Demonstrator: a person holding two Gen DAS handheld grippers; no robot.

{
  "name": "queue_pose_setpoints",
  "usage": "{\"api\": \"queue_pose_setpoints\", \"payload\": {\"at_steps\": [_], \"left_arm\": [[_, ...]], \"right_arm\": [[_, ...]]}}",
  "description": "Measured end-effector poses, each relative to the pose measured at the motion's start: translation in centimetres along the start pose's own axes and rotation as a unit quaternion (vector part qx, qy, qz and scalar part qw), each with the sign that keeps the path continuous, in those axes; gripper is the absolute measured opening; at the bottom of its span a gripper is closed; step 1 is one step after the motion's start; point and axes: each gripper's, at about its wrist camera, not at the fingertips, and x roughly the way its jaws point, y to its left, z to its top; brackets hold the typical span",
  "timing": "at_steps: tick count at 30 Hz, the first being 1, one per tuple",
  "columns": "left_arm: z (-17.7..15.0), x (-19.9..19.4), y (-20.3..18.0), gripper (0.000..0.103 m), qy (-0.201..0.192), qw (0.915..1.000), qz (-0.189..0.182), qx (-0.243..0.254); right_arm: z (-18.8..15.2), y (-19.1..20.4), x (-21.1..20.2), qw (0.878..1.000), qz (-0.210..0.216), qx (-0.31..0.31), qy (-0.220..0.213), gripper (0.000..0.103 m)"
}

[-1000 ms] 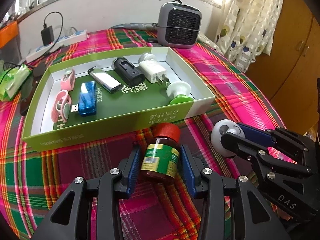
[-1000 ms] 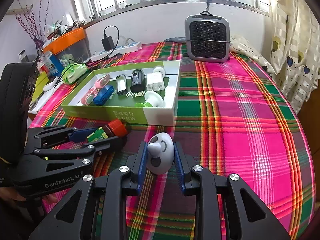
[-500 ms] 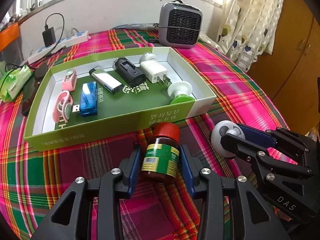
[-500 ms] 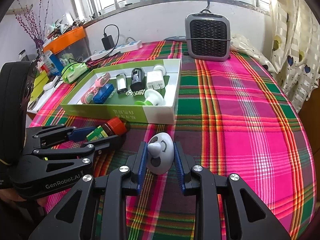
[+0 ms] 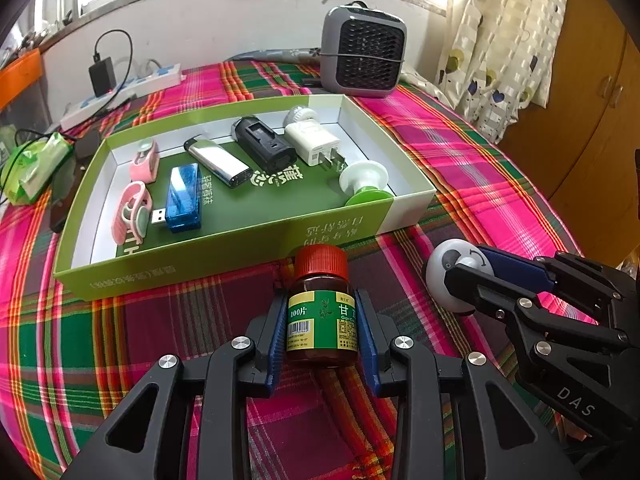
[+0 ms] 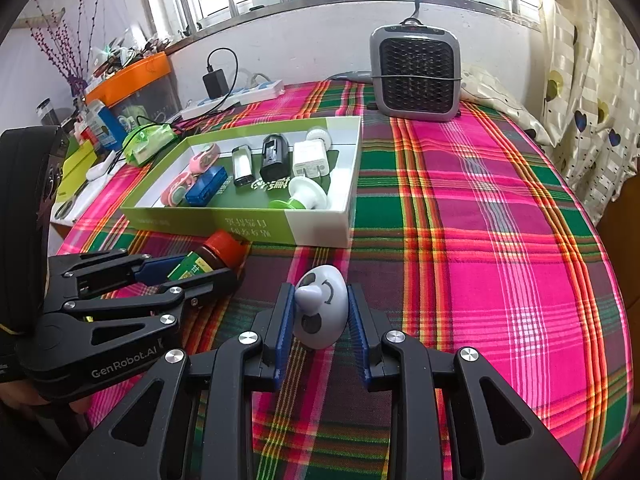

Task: Organize rigid objects
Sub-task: 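Grasp white round toy with right tool while left tool grasps red-lidded brown jar, then carry white round toy with right tool while left tool carries brown jar into box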

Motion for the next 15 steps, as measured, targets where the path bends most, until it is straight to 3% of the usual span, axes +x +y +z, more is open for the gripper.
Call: {"api": "queue_pose_setpoints", "payload": {"at_steps": [15], "left_arm": [[-0.16, -0.25, -0.02, 0.031, -0.002, 1.0, 0.0, 0.001]], "right_arm": [[-0.04, -0.05, 0.04, 1.0, -0.001, -0.001, 0.0, 0.027]]}}
